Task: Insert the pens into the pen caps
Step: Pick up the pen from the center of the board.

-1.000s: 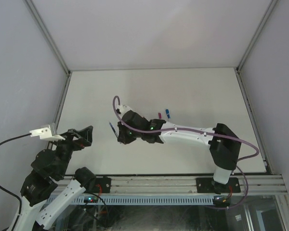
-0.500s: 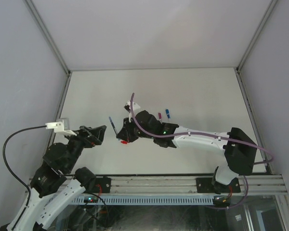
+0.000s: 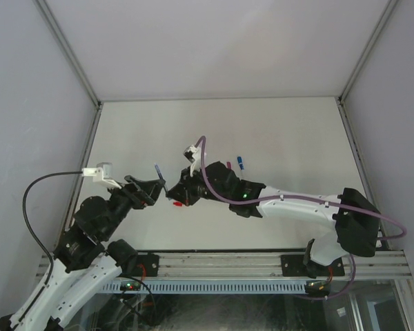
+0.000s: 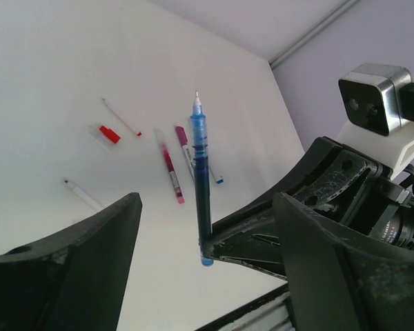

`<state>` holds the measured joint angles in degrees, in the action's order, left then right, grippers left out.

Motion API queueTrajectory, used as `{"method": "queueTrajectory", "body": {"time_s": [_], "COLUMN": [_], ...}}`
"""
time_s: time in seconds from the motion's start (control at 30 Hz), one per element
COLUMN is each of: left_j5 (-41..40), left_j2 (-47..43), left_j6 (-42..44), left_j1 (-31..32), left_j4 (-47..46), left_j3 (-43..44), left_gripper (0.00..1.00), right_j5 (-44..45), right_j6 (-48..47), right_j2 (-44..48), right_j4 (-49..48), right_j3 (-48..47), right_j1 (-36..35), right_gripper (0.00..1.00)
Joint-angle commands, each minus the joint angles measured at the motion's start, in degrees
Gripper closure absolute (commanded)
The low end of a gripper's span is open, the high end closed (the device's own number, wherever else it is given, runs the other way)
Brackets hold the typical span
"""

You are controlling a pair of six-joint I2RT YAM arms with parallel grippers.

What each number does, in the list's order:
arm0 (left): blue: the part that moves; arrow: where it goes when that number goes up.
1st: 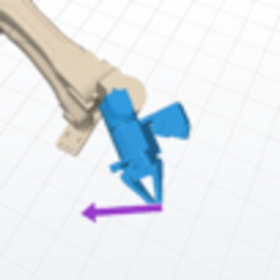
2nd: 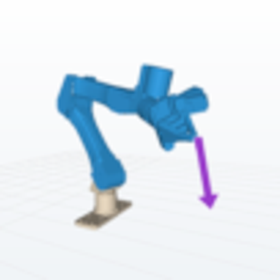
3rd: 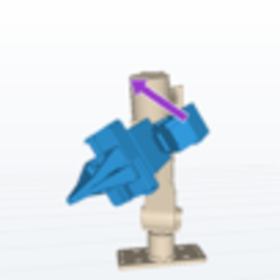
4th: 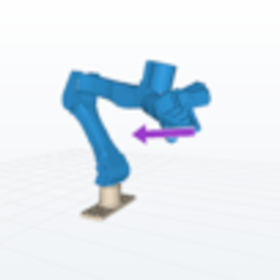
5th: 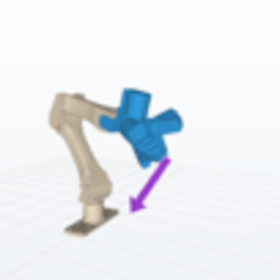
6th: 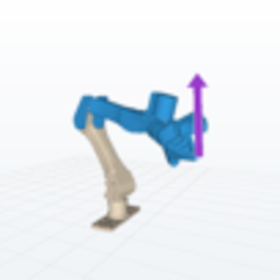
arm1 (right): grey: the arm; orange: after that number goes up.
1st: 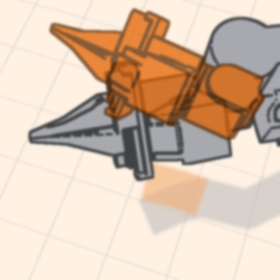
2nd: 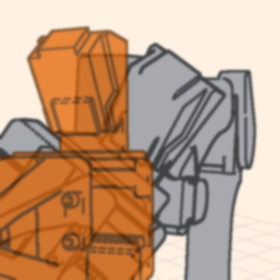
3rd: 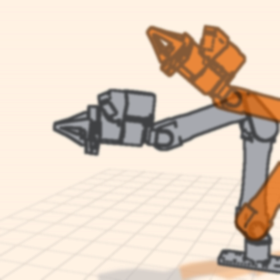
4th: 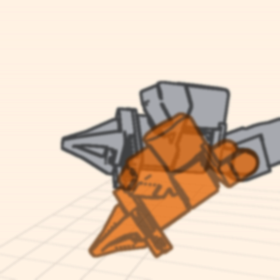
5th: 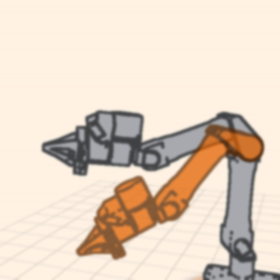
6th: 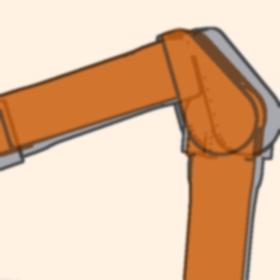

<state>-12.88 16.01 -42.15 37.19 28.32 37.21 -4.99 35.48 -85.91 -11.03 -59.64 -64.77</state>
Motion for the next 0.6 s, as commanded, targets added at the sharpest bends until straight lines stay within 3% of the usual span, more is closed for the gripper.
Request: {"method": "queueTrajectory", "body": {"time_s": [0.0,0.57], "left_j5": [4.29,7.50], "left_j2": [1.44,3.85], "left_j6": [-2.40,-2.67], "left_j1": [-0.36,-0.35], "left_j4": [-5.28,-8.06], "left_j3": [-1.20,-2.54], "left_gripper": [0.20,0.50], "right_j5": [1.13,2.16], "right_j6": [-2.71,-4.81], "right_j2": [3.12,5.04], "right_j4": [-5.23,-6.86], "right_j3": [0.09,0.66], "right_j1": [-0.93,-1.80], "right_gripper": [1.00,1.00]}}
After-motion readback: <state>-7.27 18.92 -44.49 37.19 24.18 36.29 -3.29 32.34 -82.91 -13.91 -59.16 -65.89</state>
